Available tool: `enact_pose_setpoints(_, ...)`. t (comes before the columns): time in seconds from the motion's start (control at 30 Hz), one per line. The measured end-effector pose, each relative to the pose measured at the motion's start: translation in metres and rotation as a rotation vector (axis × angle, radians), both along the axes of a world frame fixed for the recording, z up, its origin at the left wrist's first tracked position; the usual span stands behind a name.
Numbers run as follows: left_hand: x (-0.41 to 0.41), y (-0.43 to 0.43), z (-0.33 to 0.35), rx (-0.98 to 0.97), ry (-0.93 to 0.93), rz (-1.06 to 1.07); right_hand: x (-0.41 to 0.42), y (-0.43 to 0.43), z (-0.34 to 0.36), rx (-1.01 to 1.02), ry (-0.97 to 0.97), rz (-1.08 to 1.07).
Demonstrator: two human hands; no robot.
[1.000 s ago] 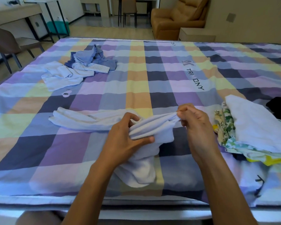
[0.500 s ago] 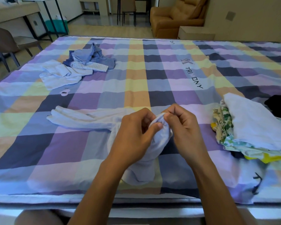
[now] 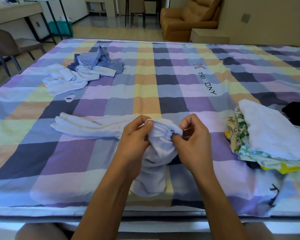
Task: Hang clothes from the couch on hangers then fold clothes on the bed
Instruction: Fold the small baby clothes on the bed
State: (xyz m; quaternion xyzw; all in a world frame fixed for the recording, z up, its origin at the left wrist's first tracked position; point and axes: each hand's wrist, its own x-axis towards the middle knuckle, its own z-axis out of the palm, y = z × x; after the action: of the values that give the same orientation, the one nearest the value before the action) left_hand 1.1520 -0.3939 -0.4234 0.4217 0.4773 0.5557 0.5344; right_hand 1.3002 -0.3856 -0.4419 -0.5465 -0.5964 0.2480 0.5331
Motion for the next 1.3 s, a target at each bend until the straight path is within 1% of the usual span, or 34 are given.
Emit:
enact_pose_setpoints(0.1,-0.003,0.001,-0.001,-0.144,-0.367,-0.114,-0.002,-0.002,0.002,0.03,0.018,0.038)
enact_pose_setpoints(0.17,-0.007,0.002,-0.006,-0.188,-0.513,-0.116,-0.005,-0.003,0.006,0.121,-0.032,0.069)
enact_pose_setpoints(0.2,-0.007,0.002,-0.006,-0.188,-0.494,-0.07,-0.006,-0.004,0.008,0.2,-0.106,0.073)
enact_pose_setpoints(0.23,-0.006,0.004,-0.008,-0.176,-0.431,-0.008,-0.006,-0.005,0.008,0.276,-0.203,0.082)
enact_pose_setpoints(0.3,-0.005,0.007,-0.01,-0.121,-0.201,0.116,-0.008,-0.006,0.007,0.362,-0.35,0.146)
enact_pose_setpoints(0.33,-0.005,0.007,-0.01,-0.088,-0.11,0.155,-0.01,-0.007,0.006,0.356,-0.375,0.173)
enact_pose_setpoints(0.4,-0.004,0.007,-0.01,-0.025,0.005,0.185,-0.012,-0.008,0.005,0.274,-0.343,0.152)
enact_pose_setpoints(0.47,-0.002,0.005,-0.008,0.03,0.067,0.208,-0.011,-0.007,0.006,0.178,-0.337,0.095)
enact_pose_setpoints(0.53,-0.001,0.004,-0.008,0.056,0.105,0.24,-0.008,-0.005,0.004,0.127,-0.396,0.084)
enact_pose_setpoints(0.63,-0.004,0.003,-0.009,0.067,0.062,0.214,-0.007,-0.005,0.004,0.105,-0.493,0.115)
enact_pose_setpoints(0.7,-0.004,0.003,-0.011,0.09,0.067,0.161,-0.009,-0.005,0.006,0.087,-0.515,0.13)
enact_pose_setpoints(0.77,-0.003,0.003,-0.01,0.156,0.092,0.111,-0.012,-0.003,0.005,0.067,-0.424,0.153)
enact_pose_setpoints(0.83,-0.007,0.0,-0.01,0.252,0.118,0.024,-0.012,0.0,0.001,0.032,-0.254,0.198)
enact_pose_setpoints(0.87,-0.011,-0.001,-0.012,0.293,0.167,-0.035,-0.011,0.001,0.0,0.001,-0.172,0.221)
enact_pose_setpoints(0.9,-0.016,-0.002,-0.016,0.31,0.255,-0.1,-0.009,0.002,-0.001,-0.035,-0.096,0.237)
enact_pose_setpoints(0.97,-0.023,-0.005,-0.026,0.295,0.49,-0.196,-0.006,0.003,0.001,-0.081,0.025,0.239)
enact_pose_setpoints(1.0,-0.025,-0.006,-0.03,0.304,0.593,-0.196,-0.004,0.003,0.002,-0.09,0.07,0.231)
enact_pose_setpoints(1.03,-0.027,-0.006,-0.033,0.335,0.655,-0.174,-0.003,0.004,0.004,-0.094,0.103,0.218)
enact_pose_setpoints(1.1,-0.028,-0.003,-0.03,0.412,0.686,-0.15,0.002,0.006,0.008,-0.104,0.159,0.189)
enact_pose_setpoints(1.17,-0.036,0.003,-0.023,0.449,0.696,-0.159,0.013,0.008,0.014,-0.118,0.249,0.157)
enact_pose_setpoints(1.23,-0.047,0.011,-0.015,0.44,0.714,-0.172,0.029,0.011,0.023,-0.141,0.338,0.148)
enact_pose_setpoints(1.3,-0.056,0.017,-0.006,0.419,0.732,-0.143,0.042,0.015,0.03,-0.179,0.37,0.181)
